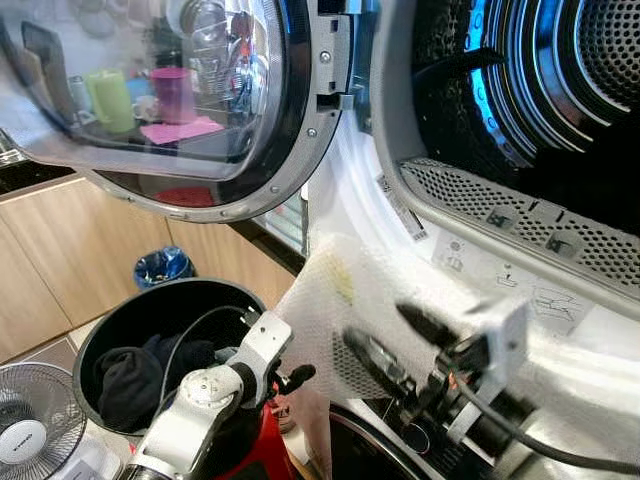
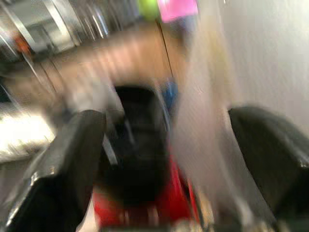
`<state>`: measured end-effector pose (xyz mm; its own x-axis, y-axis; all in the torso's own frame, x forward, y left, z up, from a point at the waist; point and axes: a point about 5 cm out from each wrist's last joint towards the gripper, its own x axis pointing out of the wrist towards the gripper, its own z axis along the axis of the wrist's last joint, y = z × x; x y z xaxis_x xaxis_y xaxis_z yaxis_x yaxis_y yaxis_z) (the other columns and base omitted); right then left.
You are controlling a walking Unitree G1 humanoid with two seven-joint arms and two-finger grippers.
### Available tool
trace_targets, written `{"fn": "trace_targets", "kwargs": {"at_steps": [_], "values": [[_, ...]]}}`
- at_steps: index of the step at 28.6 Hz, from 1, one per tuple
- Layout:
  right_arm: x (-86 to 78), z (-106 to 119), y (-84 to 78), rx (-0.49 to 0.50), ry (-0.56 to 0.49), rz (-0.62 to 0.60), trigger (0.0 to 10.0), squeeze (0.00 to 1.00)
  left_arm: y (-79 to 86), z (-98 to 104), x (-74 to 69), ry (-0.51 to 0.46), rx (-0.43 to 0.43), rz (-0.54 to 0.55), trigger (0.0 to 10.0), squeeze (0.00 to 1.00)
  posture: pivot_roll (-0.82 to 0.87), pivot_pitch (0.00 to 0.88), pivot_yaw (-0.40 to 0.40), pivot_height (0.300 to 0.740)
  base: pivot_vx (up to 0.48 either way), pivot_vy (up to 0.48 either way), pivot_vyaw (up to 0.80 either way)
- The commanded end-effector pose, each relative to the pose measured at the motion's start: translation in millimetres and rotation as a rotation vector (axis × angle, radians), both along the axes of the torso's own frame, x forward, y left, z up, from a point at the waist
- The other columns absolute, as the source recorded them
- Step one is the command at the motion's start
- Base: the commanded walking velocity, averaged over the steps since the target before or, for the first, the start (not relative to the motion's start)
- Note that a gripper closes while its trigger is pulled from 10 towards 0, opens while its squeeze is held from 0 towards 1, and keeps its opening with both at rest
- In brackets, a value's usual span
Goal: Clothes washing
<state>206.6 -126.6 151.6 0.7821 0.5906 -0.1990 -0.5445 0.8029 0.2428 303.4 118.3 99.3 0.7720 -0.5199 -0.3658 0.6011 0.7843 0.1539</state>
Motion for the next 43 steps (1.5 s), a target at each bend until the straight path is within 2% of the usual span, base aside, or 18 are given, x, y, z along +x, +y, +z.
{"fn": "trace_targets", "kwargs": {"at_steps": [1,3,4,9,10,15,16,17,24,26,31,32,33,35,37,38,39,43], "values": [[3.2,-34.2,-7.3,-0.043,0.081,-0.062,10.0,0.0,4.6,7.8,0.6,-0.039,-0.009,0.009,10.0,0.0,0.17,0.02,-0.044,0.74,0.0,0.0,0.0],[4.1,-64.7,-17.5,-0.07,0.168,-0.154,10.0,0.0,7.0,10.3,0.7,-0.047,-0.008,0.013,10.0,0.0,0.17,0.02,-0.044,0.74,0.0,0.0,0.0],[7.5,-86.0,-28.0,-0.059,0.216,-0.264,10.0,0.0,9.4,12.6,0.7,-0.051,-0.007,0.017,10.0,0.0,0.17,0.02,-0.044,0.74,0.0,0.0,0.0],[14.5,-128.4,-59.1,-0.049,0.313,-0.603,10.0,0.0,19.7,11.7,-4.3,-0.028,0.038,0.039,10.0,0.0,0.2,0.018,-0.042,0.74,0.0,0.0,0.0],[14.9,-142.0,-67.5,-0.034,0.345,-0.703,10.0,0.0,27.5,8.9,-7.2,0.002,0.067,0.073,10.0,0.0,0.21,0.021,-0.045,0.74,0.0,0.0,0.0],[12.1,-167.1,-75.8,-0.077,0.399,-0.785,10.0,0.0,43.7,10.9,-7.8,0.011,0.134,0.147,10.0,0.0,0.23,0.025,-0.049,0.74,0.0,0.0,0.0],[6.9,-183.1,-77.3,-0.127,0.466,-0.81,10.0,0.0,47.6,19.2,-5.3,0.004,0.125,0.164,10.0,0.0,0.23,0.025,-0.049,0.74,0.0,0.0,0.0],[-1.8,-200.3,-74.6,-0.184,0.543,-0.799,10.0,1.0,48.5,31.7,-2.3,0.015,0.089,0.158,10.0,0.0,0.24,0.026,-0.05,0.74,0.0,0.0,0.0],[-22.5,-226.3,-65.6,-0.304,0.645,-0.756,10.0,1.0,54.7,52.1,-9.0,0.07,0.109,0.065,10.0,0.0,0.28,0.028,-0.047,0.74,0.0,0.0,0.0],[-33.5,-234.6,-64.8,-0.337,0.682,-0.762,10.0,1.0,64.3,62.9,-9.2,0.07,0.122,0.085,10.0,0.0,0.29,0.031,-0.049,0.74,0.0,0.0,0.0],[-54.8,-246.5,-67.2,-0.439,0.774,-0.741,10.0,1.0,76.1,70.5,-14.6,0.124,0.146,0.104,10.0,0.0,0.29,0.033,-0.047,0.74,0.0,0.0,0.0],[-59.8,-249.0,-66.2,-0.459,0.793,-0.717,10.0,0.73,79.5,73.2,-14.9,0.125,0.156,0.115,10.0,0.0,0.29,0.033,-0.047,0.74,0.0,0.0,0.0],[-66.6,-252.1,-64.8,-0.493,0.815,-0.683,10.0,0.0,84.9,77.5,-15.1,0.127,0.168,0.132,10.0,0.0,0.3,0.038,-0.042,0.74,0.0,0.0,0.0],[-83.9,-259.2,-61.0,-0.559,0.861,-0.622,10.0,0.0,103.2,89.7,-16.8,0.144,0.199,0.191,10.0,0.0,0.31,0.042,-0.038,0.74,0.0,0.0,0.0],[-91.2,-261.9,-58.3,-0.565,0.889,-0.619,10.0,0.0,116.3,83.7,-23.2,0.184,0.231,0.21,10.0,0.0,0.32,0.042,-0.035,0.74,0.0,0.0,0.0],[-93.6,-262.8,-57.0,-0.571,0.897,-0.617,10.0,0.0,124.1,79.0,-27.0,0.206,0.263,0.224,10.0,0.2,0.32,0.043,-0.036,0.74,0.0,0.0,0.0],[-94.7,-263.2,-56.3,-0.575,0.9,-0.613,10.0,0.0,128.0,76.8,-28.5,0.216,0.272,0.236,10.0,1.0,0.32,0.043,-0.036,0.74,0.0,0.0,0.0],[-97.4,-264.3,-54.4,-0.576,0.912,-0.61,10.0,0.0,141.0,66.5,-30.6,0.257,0.269,0.293,10.0,1.0,0.34,0.041,-0.036,0.74,0.0,0.0,0.0]]}}
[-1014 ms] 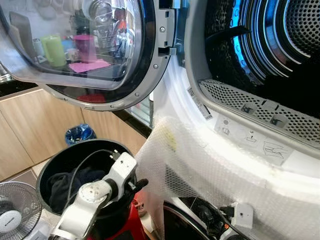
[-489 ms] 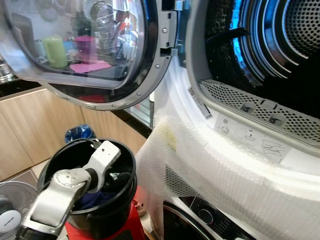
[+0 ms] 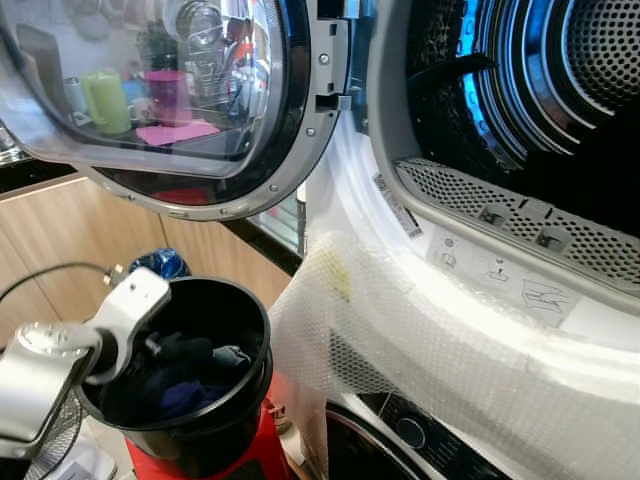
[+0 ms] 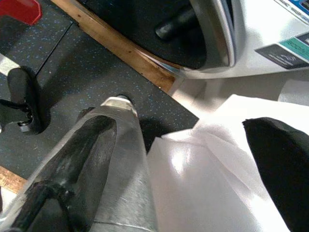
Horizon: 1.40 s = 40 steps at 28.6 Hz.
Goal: Clothes washing
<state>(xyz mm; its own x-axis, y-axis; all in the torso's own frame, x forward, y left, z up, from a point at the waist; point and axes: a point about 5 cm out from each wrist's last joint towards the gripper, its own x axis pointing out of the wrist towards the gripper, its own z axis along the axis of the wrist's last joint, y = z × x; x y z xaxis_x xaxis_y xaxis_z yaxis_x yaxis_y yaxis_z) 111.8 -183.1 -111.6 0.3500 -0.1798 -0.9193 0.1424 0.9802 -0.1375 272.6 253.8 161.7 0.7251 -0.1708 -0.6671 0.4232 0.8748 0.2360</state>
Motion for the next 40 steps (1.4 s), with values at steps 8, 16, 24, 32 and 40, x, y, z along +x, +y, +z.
{"fn": "trace_targets", "kwargs": {"at_steps": [8,16,24,32,40], "values": [[-3.8,-1.0,-2.4,0.007,0.004,-0.019,10.0,0.0,0.3,-8.2,2.2,0.01,0.013,0.004,10.0,1.0,0.33,0.02,-0.034,0.74,0.0,0.0,0.0],[-5.4,-1.1,-6.3,0.008,0.005,-0.034,10.0,0.0,-1.3,-19.1,5.9,0.009,0.061,0.03,10.0,1.0,0.33,0.007,-0.034,0.74,0.0,0.0,0.0],[-5.2,-1.0,-7.0,0.016,0.002,-0.048,10.0,0.0,-10.0,-32.6,9.5,0.012,0.096,0.024,10.0,0.0,0.3,0.002,-0.033,0.74,0.0,0.0,0.0],[-5.6,-0.9,-9.0,0.023,0.0,-0.066,10.0,0.0,-20.1,-47.7,6.5,0.079,0.107,-0.039,10.0,0.0,0.29,0.011,-0.031,0.74,0.0,0.0,0.0],[-5.7,-0.8,-9.8,0.024,0.0,-0.068,10.0,0.0,-8.0,-49.5,6.2,0.071,0.242,-0.054,0.0,0.0,0.29,0.016,-0.033,0.74,0.0,0.0,0.0]]}}
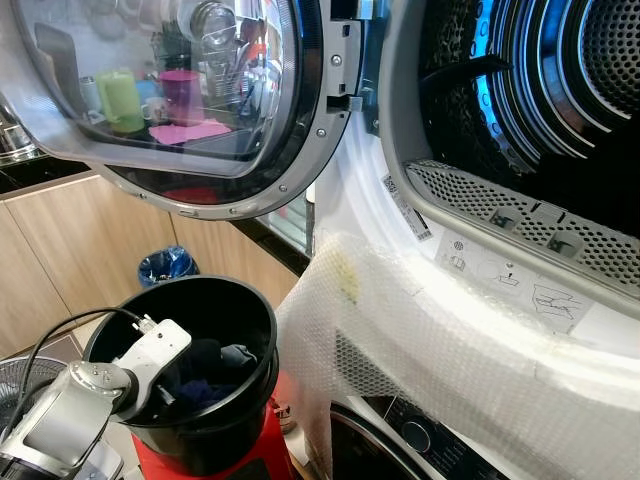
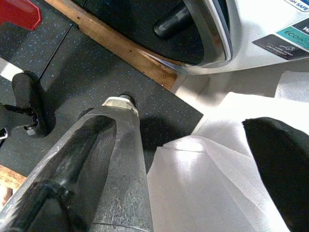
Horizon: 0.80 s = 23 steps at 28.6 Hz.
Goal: Clothes washing
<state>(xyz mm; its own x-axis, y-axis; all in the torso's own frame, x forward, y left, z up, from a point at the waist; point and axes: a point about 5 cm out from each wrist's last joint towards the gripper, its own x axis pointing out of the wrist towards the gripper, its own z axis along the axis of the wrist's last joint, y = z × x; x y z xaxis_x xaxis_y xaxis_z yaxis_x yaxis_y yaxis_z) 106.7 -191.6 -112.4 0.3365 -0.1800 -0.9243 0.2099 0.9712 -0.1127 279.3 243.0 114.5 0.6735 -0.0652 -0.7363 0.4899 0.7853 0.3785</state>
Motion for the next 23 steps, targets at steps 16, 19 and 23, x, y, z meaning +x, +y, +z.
{"fn": "trace_targets", "kwargs": {"at_steps": [16,19,23], "values": [[4.3,1.3,-1.5,-0.005,-0.008,0.037,10.0,0.0,-3.4,-5.5,-1.5,0.037,0.041,-0.074,0.0,0.0,0.29,0.022,-0.037,0.74,0.0,0.0,0.0],[5.5,1.5,-1.0,-0.006,-0.01,0.044,10.0,0.0,-4.7,-4.4,-2.7,0.041,0.032,-0.091,0.0,0.0,0.29,0.023,-0.034,0.74,0.0,0.0,0.0],[6.5,1.7,-0.1,-0.006,-0.012,0.047,10.0,0.0,-5.6,-3.2,-2.0,0.035,0.025,-0.098,0.0,0.0,0.29,0.013,-0.031,0.74,0.0,0.0,0.0]]}}
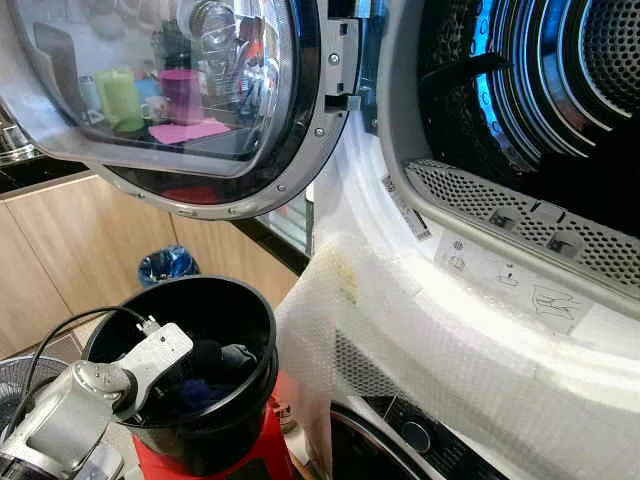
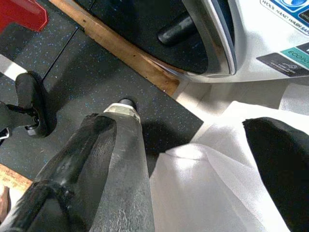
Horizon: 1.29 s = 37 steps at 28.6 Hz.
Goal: Clothes washing
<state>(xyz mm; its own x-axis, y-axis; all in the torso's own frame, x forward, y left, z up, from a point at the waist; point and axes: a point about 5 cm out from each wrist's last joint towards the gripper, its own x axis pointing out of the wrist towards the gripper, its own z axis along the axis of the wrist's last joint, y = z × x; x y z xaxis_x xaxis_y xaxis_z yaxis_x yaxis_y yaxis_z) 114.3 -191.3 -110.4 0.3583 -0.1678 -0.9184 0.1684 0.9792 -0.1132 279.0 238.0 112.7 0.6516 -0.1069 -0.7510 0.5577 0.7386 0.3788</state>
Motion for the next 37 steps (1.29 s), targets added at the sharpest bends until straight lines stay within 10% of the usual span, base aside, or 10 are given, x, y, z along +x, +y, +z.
{"fn": "trace_targets", "kwargs": {"at_steps": [1,14,26,37], "values": [[-1.0,-0.3,-0.3,-0.003,0.003,0.004,10.0,0.0,-0.9,-1.4,-1.5,0.014,0.011,-0.022,0.0,0.0,0.29,0.009,-0.028,0.74,0.0,0.0,0.0],[5.1,0.9,4.3,-0.002,-0.008,0.025,10.0,0.0,-1.3,9.5,0.4,0.0,-0.009,-0.055,0.0,0.0,0.3,0.0,-0.026,0.74,0.0,0.0,0.0],[18.5,4.2,12.9,0.004,-0.037,0.053,10.0,0.0,4.2,86.3,18.4,-0.198,0.008,-0.13,0.0,0.0,0.33,0.0,-0.022,0.74,0.0,0.0,0.0],[26.8,6.8,16.2,0.009,-0.062,0.028,10.0,0.0,-99.8,127.4,33.4,-0.263,-0.377,-0.587,0.0,0.0,0.32,0.0,-0.014,0.74,0.0,0.0,0.0]]}}
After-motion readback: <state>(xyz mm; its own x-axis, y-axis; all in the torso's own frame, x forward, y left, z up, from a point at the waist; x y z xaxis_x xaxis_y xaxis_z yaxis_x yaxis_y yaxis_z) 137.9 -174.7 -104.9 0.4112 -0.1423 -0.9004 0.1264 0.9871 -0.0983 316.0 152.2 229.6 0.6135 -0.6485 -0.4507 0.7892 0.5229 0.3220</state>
